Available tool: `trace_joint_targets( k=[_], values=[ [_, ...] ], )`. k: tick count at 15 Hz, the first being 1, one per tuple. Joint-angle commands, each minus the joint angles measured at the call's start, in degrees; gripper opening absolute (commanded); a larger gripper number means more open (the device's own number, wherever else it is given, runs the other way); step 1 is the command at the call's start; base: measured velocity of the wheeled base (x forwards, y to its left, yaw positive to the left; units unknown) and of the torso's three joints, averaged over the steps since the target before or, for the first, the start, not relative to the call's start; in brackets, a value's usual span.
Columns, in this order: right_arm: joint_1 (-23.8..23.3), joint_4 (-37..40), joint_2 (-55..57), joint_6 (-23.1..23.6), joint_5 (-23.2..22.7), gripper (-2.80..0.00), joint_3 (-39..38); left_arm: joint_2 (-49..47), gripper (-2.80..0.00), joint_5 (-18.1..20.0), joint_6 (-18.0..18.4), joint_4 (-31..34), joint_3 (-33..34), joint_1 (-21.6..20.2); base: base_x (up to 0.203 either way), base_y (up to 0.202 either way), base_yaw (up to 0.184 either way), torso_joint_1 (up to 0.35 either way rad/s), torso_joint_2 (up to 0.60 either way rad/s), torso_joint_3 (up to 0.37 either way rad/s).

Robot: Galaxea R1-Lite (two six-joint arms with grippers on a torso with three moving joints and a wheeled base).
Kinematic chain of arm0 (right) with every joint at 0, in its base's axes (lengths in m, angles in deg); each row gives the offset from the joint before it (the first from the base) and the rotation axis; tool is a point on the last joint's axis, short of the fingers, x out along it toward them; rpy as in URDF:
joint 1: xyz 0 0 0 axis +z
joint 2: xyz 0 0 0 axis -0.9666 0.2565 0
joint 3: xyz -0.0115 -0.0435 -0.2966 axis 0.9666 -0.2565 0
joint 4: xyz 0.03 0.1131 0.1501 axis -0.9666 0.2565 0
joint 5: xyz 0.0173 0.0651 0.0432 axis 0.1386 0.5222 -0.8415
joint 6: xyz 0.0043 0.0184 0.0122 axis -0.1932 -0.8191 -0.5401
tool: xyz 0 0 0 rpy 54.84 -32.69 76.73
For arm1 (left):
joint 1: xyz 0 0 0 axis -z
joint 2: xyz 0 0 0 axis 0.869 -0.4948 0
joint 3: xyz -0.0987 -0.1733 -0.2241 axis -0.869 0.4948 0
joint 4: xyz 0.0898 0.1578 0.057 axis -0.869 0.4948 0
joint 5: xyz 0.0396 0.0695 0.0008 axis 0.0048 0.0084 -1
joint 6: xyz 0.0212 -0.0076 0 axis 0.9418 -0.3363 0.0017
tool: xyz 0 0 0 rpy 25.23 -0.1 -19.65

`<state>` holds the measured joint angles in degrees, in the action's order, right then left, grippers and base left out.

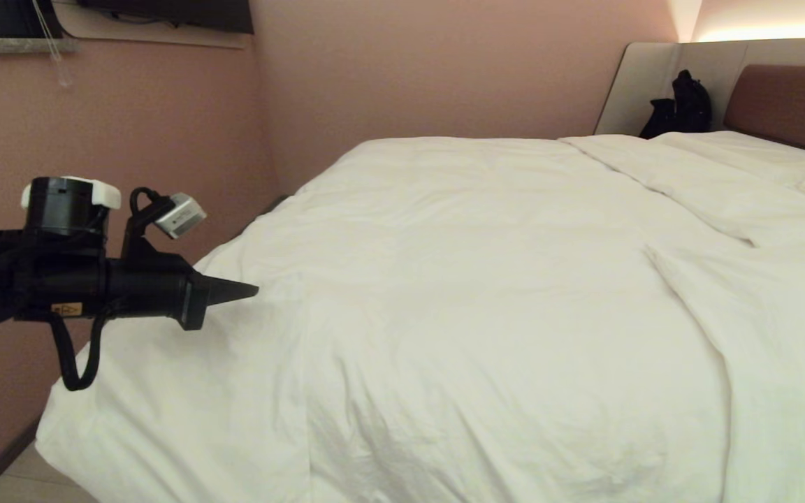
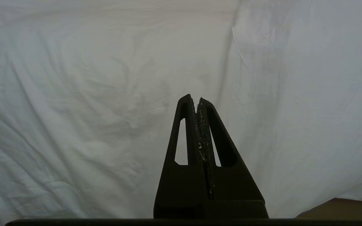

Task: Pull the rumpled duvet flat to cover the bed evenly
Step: Flatten the corners of the folded blanket

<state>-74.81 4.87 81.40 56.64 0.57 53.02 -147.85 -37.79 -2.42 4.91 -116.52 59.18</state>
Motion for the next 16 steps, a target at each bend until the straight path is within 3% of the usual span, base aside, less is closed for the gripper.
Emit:
trace_joint_targets(
  k=[1, 8, 9, 10, 12, 16],
  values=[
    [0.0, 0.0, 0.1, 0.0, 0.0, -2.80, 0.0, -3.4, -2.80, -0.2, 0.2, 0.1, -2.1, 0.7, 0.000, 0.000, 0.000, 0.000, 0.00, 0.000],
    [0.0, 0.0, 0.1, 0.0, 0.0, -2.80, 0.0, -6.7, -2.80, -2.9, 1.2, -0.4, -5.9, 2.1, 0.000, 0.000, 0.000, 0.000, 0.00, 0.000],
    [0.0, 0.0, 0.1, 0.0, 0.0, -2.80, 0.0, -7.7, 0.00, -4.0, 2.9, -0.4, -6.4, 2.4, 0.000, 0.000, 0.000, 0.000, 0.00, 0.000],
    [0.0, 0.0, 0.1, 0.0, 0.0, -2.80, 0.0, -7.8, 0.00, -4.3, 3.3, -0.4, -6.5, 2.5, 0.000, 0.000, 0.000, 0.000, 0.00, 0.000],
    [0.0, 0.0, 0.0, 0.0, 0.0, -2.80, 0.0, -9.9, 0.00, -6.6, 7.7, -1.3, -6.5, 3.4, 0.000, 0.000, 0.000, 0.000, 0.00, 0.000],
    [0.0, 0.0, 0.1, 0.0, 0.0, -2.80, 0.0, -11.3, 0.00, -8.0, 7.9, -4.9, -6.4, 4.8, 0.000, 0.000, 0.000, 0.000, 0.00, 0.000]
  ],
)
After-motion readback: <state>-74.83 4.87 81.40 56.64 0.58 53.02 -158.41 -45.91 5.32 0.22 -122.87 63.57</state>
